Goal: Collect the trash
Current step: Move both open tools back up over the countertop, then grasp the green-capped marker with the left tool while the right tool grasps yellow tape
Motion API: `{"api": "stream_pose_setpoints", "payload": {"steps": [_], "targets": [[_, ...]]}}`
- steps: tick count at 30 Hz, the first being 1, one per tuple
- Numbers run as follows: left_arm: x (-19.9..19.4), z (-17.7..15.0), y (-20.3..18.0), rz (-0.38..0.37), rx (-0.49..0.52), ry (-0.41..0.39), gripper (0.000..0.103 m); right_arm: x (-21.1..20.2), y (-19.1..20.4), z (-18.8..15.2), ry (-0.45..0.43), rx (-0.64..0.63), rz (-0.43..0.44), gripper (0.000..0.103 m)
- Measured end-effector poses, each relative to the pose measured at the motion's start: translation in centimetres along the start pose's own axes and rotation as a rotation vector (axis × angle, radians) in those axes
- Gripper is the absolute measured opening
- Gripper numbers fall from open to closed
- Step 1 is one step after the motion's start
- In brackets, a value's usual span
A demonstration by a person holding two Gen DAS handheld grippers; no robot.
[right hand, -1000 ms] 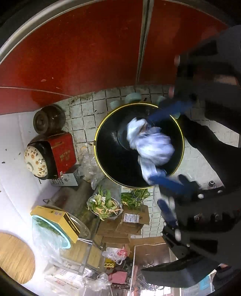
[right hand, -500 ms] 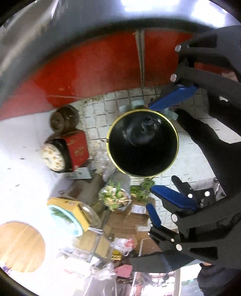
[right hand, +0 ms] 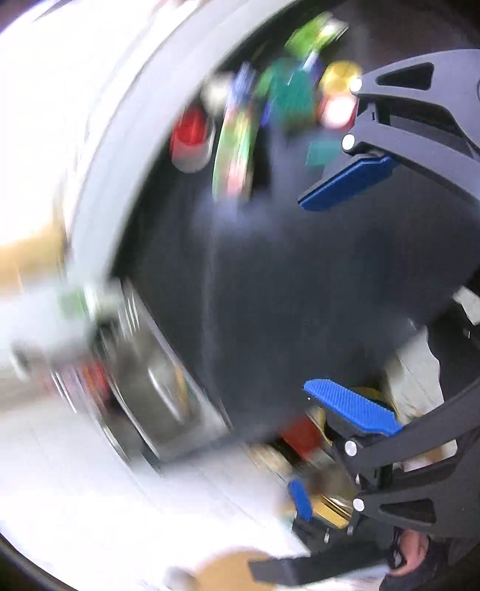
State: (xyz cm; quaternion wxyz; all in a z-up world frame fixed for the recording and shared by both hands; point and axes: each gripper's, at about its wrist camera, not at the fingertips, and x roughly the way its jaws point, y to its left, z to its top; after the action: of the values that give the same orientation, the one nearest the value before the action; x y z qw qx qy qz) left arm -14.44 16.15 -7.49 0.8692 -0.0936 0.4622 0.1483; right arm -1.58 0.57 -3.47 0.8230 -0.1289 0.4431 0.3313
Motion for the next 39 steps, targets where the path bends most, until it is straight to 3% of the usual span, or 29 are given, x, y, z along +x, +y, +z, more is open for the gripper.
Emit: {"api": "stream_pose_setpoints", "payload": {"steps": [3, 6, 10, 14, 25, 35, 37, 39], "targets": [[1.6, 3.8, -6.4, -0.067, 0.135, -0.018, 0.096, -3.0, -6.7, -1.8, -0.047, 0.126, -0.117, 0.089], [3.2, 6.2, -13.0, -0.108, 0.241, 0.014, 0.095, -5.4, -11.8, -3.9, -0.079, 0.219, -0.192, 0.089], [4.0, 7.0, -19.3, -0.135, 0.312, 0.042, 0.095, -7.4, -16.7, -7.1, -0.089, 0.311, -0.242, 0.089], [5.0, 6.8, -22.7, -0.148, 0.336, 0.074, 0.095, -8.2, -18.9, -8.9, -0.085, 0.34, -0.253, 0.089], [8.6, 7.2, -24.3, -0.112, 0.291, 0.158, 0.095, -5.1, -20.8, -8.9, -0.052, 0.292, -0.213, 0.089], [17.9, 5.2, -25.2, -0.031, 0.157, 0.296, 0.095, 5.4, -24.5, -10.2, 0.088, 0.192, -0.156, 0.089], [19.2, 4.7, -25.1, -0.023, 0.136, 0.311, 0.095, 7.5, -25.1, -10.3, 0.114, 0.169, -0.151, 0.089], [19.6, 4.4, -25.0, -0.01, 0.12, 0.275, 0.095, 9.7, -25.7, -10.4, 0.141, 0.146, -0.141, 0.089]]}}
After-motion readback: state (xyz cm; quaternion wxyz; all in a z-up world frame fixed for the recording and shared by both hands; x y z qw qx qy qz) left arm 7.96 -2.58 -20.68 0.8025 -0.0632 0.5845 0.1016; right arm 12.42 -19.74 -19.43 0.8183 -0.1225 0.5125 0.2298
